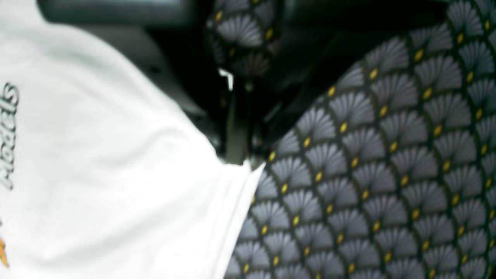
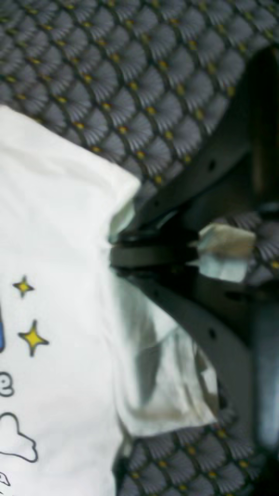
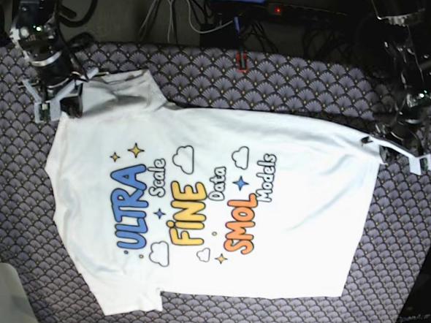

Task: Fold the T-shirt properly
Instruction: 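Lift the shoulder edge and fold it over toward the hem, then lower the folded edge onto the shirt and release both grippers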

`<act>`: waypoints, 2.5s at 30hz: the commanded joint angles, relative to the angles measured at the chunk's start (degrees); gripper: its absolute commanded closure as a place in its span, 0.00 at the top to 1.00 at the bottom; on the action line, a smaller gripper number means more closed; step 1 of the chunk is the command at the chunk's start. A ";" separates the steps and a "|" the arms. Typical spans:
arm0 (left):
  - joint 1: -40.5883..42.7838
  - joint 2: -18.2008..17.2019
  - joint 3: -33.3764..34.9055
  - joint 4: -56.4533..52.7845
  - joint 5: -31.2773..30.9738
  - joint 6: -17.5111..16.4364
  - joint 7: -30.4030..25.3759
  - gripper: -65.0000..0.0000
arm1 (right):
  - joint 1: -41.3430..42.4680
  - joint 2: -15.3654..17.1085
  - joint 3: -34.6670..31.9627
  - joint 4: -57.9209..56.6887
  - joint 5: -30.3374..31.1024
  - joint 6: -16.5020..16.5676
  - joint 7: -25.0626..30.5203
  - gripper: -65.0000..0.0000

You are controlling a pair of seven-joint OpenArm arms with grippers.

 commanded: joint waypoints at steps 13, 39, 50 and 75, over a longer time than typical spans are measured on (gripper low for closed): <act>-16.84 -0.40 3.89 -8.47 12.01 0.22 -1.36 0.01 | 18.75 5.49 -0.15 -10.15 0.14 0.02 -6.30 0.00; -36.71 -0.84 12.06 -30.89 19.65 0.22 -8.13 0.01 | 50.23 11.03 -20.11 -44.70 -6.81 0.02 -1.37 0.00; -39.43 -2.69 11.71 -34.49 19.65 0.22 -10.33 0.01 | 59.19 11.03 -32.77 -54.64 -6.90 0.02 2.23 0.00; -39.61 -2.60 11.89 -34.58 19.65 0.22 -11.03 0.01 | 65.52 10.94 -39.27 -63.25 -6.90 -0.33 8.56 0.00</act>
